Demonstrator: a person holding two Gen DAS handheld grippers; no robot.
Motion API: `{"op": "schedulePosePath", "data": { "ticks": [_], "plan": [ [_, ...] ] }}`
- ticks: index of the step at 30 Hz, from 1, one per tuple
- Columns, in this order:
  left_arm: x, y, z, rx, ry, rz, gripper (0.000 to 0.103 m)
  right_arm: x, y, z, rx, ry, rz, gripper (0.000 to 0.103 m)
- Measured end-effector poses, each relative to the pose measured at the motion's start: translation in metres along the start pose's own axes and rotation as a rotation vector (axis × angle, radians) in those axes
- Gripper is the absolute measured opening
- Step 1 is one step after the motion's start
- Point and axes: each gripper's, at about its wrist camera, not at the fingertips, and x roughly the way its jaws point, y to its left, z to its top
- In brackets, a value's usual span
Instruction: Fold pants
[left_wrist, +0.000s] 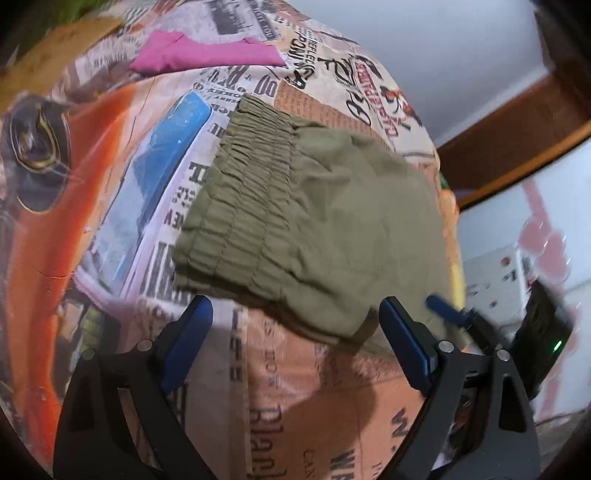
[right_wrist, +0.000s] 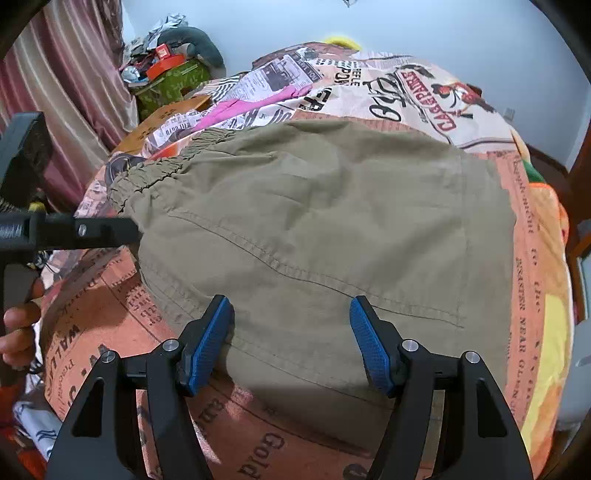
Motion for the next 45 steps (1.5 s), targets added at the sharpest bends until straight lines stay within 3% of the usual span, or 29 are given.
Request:
{"op": "schedulePosePath", "data": {
  "ticks": [8, 12, 15, 17, 19, 23, 28, 32, 39, 42, 45],
  "plan": [
    [0.007, 0.021, 0.021, -0.165, 0.000, -0.123, 0.092, 0.003, 0.004, -0.002, 0.003, -0.003, 0.006, 0.064],
    [0.009, 0.023, 0.029, -0.201, -0.018, -0.109, 0.090, 0.003, 0.003, -0.002, 0.007, -0.003, 0.011, 0.064],
    [0.011, 0.020, 0.033, -0.183, -0.034, -0.042, 0.073, 0.002, 0.003, -0.002, 0.010, -0.003, 0.014, 0.064],
    [0.013, 0.016, 0.035, -0.153, -0.042, 0.031, 0.054, 0.002, 0.003, -0.002, 0.013, -0.004, 0.013, 0.064],
    [0.014, 0.011, 0.035, -0.112, -0.050, 0.090, 0.049, 0.002, 0.003, -0.002, 0.014, -0.004, 0.013, 0.064],
    [0.011, 0.005, 0.032, -0.053, -0.072, 0.137, 0.042, 0.002, 0.003, -0.002, 0.016, -0.004, 0.013, 0.064],
    [-0.001, 0.001, 0.029, -0.018, -0.112, 0.137, 0.037, -0.001, 0.000, -0.005, 0.036, -0.015, 0.021, 0.064],
    [-0.013, -0.001, 0.028, 0.001, -0.158, 0.188, 0.035, -0.006, -0.005, -0.009, 0.057, -0.024, 0.022, 0.063],
    [-0.050, -0.007, 0.010, 0.114, -0.300, 0.357, 0.035, -0.015, -0.016, -0.019, 0.104, -0.034, 0.057, 0.063],
    [-0.057, -0.015, 0.001, 0.194, -0.360, 0.480, 0.035, -0.019, -0.012, -0.020, 0.095, -0.036, 0.027, 0.064],
    [-0.064, -0.012, -0.003, 0.220, -0.388, 0.531, 0.035, -0.020, -0.015, -0.024, 0.097, -0.034, 0.016, 0.063]
  ]
}}
